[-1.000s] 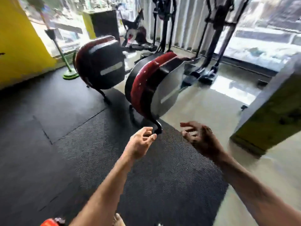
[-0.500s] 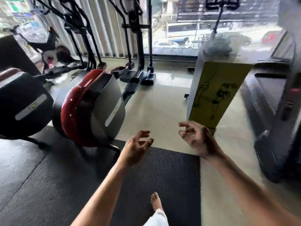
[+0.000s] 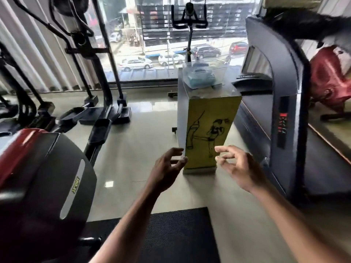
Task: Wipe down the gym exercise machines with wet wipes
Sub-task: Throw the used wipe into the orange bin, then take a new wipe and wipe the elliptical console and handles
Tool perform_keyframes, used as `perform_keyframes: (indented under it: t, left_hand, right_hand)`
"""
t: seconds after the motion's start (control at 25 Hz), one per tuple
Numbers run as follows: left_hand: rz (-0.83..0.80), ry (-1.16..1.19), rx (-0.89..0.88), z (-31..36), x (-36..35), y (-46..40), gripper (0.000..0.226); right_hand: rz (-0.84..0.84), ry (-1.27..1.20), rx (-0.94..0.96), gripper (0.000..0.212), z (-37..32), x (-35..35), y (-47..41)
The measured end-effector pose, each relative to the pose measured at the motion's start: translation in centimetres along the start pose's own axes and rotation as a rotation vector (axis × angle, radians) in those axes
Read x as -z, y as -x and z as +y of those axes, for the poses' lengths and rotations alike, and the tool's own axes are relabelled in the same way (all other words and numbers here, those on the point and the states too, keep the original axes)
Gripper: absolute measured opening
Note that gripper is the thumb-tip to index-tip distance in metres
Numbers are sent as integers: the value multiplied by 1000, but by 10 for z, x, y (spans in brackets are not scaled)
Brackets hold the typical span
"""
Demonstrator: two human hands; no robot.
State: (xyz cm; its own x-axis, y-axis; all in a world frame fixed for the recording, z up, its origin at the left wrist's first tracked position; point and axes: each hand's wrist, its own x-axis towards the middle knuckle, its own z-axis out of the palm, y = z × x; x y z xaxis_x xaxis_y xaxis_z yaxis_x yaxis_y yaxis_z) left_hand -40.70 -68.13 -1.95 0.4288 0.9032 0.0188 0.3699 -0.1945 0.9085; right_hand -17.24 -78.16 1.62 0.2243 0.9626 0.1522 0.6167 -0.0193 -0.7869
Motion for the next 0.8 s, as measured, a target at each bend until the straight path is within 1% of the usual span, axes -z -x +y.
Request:
perform_keyframes:
  t: [0.12, 0.32, 0.48, 0.6, 0.64, 0.72, 0.8]
  left_hand:
    - [-79, -37, -25, -2, -16, -65, 31]
    - [-118, -40, -39, -2, -49, -190, 34]
    - [-147, -72, -40, 13, -59, -281, 31]
    - [-67, -79, -76, 15, -54, -358, 32]
    - [-44, -65, -62, 14, -53, -381, 32]
    - [-33, -28, -36, 7, -56, -415, 30]
    - [-44, -26, -52, -2, -61, -442, 27]
  right_hand:
    - [89, -21, -65, 44, 37, 11, -39]
    - [173, -105, -79, 38, 93, 28, -149]
    - [160, -129, -61, 38, 123, 42, -247]
    - [119, -89, -19, 36, 140, 58, -323]
    - [105, -72, -11, 33, 146, 62, -349]
    - [65, -68, -6, 27, 153, 65, -392]
    - [57, -72, 18, 27, 163, 63, -427]
